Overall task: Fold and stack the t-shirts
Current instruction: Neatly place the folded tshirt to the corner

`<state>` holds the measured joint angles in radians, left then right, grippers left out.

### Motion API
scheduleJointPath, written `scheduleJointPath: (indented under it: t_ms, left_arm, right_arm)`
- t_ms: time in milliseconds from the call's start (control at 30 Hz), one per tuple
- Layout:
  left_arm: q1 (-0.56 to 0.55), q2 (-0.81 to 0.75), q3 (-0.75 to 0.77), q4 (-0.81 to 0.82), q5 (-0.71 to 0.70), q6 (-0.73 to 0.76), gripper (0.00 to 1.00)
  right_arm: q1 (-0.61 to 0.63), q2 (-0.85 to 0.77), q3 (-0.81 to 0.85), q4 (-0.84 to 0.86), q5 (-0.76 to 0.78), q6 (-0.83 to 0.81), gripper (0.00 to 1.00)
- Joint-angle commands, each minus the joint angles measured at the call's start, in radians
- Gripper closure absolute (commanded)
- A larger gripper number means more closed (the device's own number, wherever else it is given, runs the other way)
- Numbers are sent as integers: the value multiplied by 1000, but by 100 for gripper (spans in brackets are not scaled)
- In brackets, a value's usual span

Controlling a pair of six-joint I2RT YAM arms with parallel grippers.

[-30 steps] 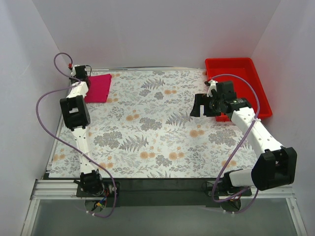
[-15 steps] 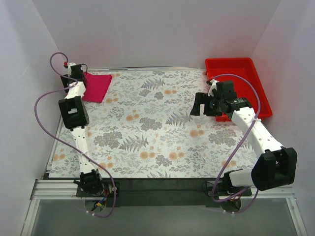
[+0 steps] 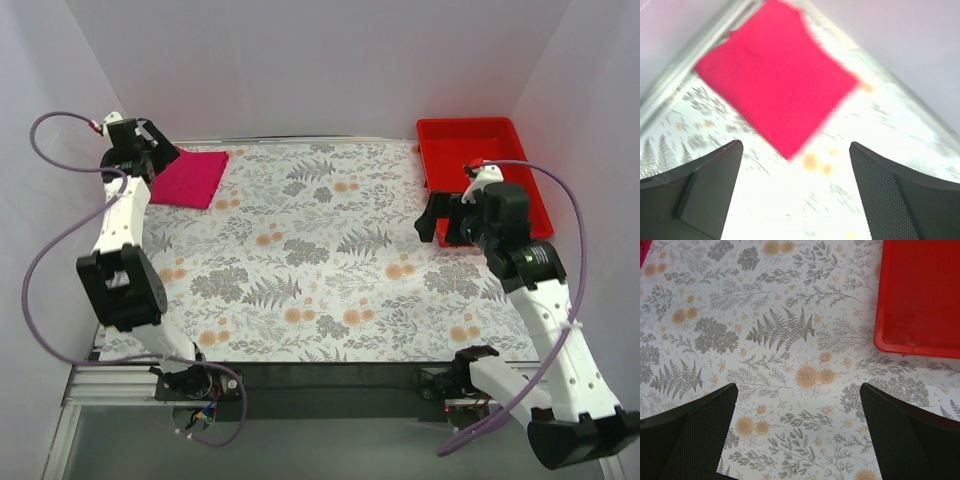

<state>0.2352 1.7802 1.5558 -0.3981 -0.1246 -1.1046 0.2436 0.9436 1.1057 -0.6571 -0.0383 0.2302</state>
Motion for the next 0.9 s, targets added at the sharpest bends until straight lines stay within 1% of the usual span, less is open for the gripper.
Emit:
scheduleJointPath:
  t_ms: [0,67,100,133,167,200,233,300,333,400,433,500,567,633,667,800,867]
  left_arm:
    - [0,-263,-120,-85,123,-98,18]
    - [0,-384,-186,-137,121,-103,18]
    - [0,-504,-238,-163,111,-118,18]
    - [0,-560,-253,-242,93,-130,18]
    - [-14,-606,-261,-295,24,-155,18]
    - [-28,-687,-270,-344,-18,-190,18]
    - [-40,-726,-314,-405,-30,-204,18]
    - [-63,-836,-355,-461,-50,-227,18]
    - [-69,-879,-399,-487,-44,-236,19]
    - [-89,-955,-431,-501,-32,-236,19]
    - [-97,-1028,-459,-507,-35,-230,19]
    - [-119,-1096,-479,-521,-41,-215,19]
    - [-126,-1208,-511,-518,-41,-199,18]
    - [-125,-1280,-530,-504,-37,-187,16]
    - [-125,-1353,-545,-501,-38,-175,12]
    - [-125,-1514,-608,-440,-32,-129,9]
    - [-123,-1573,-628,-421,-62,-144,9]
  right_arm:
    - [-4,-112,-13,-30,86,-3,2]
    - [-4,-184,-14,-32,113,-8,2]
    - [-3,-204,-9,-35,121,-12,2]
    - [-4,-236,-6,-41,136,-14,2]
    - [-3,-253,-6,-53,137,-17,2]
    - [-1,-270,-15,-55,127,-25,2]
    - [0,-307,-20,-56,123,-28,2]
    - [22,-344,-30,-58,129,-38,2]
    - [28,-373,-33,-58,133,-46,2]
    - [48,-396,-41,-56,168,-61,2]
    - [51,-408,-47,-56,175,-69,2]
    - [54,-416,-50,-58,189,-81,2]
    - [54,-431,-63,-56,196,-91,2]
    - [54,-446,-73,-50,216,-101,2]
    - [54,-453,-82,-49,224,-109,2]
    - [54,-482,-122,-32,279,-144,2]
    - [54,-491,-132,-29,298,-137,2]
